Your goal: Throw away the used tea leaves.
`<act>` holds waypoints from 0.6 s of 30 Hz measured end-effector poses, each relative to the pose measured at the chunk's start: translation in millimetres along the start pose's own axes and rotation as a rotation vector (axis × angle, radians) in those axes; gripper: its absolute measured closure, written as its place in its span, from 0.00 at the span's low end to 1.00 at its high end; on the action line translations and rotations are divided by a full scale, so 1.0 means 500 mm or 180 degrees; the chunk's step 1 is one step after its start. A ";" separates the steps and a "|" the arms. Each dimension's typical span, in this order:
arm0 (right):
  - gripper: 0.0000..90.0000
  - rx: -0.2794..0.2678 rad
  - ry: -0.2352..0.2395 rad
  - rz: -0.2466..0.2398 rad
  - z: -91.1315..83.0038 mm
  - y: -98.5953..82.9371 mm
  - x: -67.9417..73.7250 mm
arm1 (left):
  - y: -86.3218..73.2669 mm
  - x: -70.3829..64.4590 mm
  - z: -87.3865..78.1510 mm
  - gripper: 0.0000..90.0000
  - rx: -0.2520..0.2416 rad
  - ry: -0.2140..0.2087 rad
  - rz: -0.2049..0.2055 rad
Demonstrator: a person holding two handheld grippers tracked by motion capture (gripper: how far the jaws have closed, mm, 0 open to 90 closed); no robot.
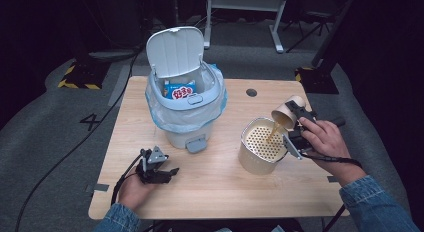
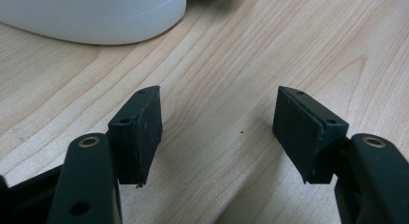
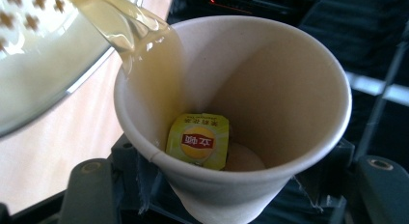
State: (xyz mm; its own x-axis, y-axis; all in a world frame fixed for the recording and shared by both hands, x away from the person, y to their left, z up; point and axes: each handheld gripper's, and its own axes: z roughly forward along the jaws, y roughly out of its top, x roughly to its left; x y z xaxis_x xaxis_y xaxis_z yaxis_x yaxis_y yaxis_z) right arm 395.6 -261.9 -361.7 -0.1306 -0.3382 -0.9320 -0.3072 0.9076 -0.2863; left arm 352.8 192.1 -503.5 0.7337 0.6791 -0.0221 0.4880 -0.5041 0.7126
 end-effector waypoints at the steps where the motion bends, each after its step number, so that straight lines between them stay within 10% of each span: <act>1: 0.38 0.0033 -0.0038 -0.0089 -0.002 0.004 0.001 | 0.000 0.000 0.000 0.39 -0.0001 0.0000 -0.0001; 11: 0.37 0.0176 -0.0322 -0.0902 -0.009 0.035 0.012 | 0.000 0.000 0.000 0.39 -0.0001 0.0002 -0.0001; 18: 0.37 0.0345 -0.0552 -0.1830 -0.025 0.076 0.028 | 0.000 0.000 0.000 0.39 0.0000 0.0001 0.0003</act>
State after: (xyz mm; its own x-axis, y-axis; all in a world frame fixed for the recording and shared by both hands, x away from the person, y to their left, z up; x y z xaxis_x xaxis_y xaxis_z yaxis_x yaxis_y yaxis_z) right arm 370.1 -235.2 -382.7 0.1858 -0.7443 -0.6415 -0.1841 0.6149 -0.7668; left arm 352.7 192.2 -503.5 0.7340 0.6788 -0.0213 0.4873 -0.5046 0.7127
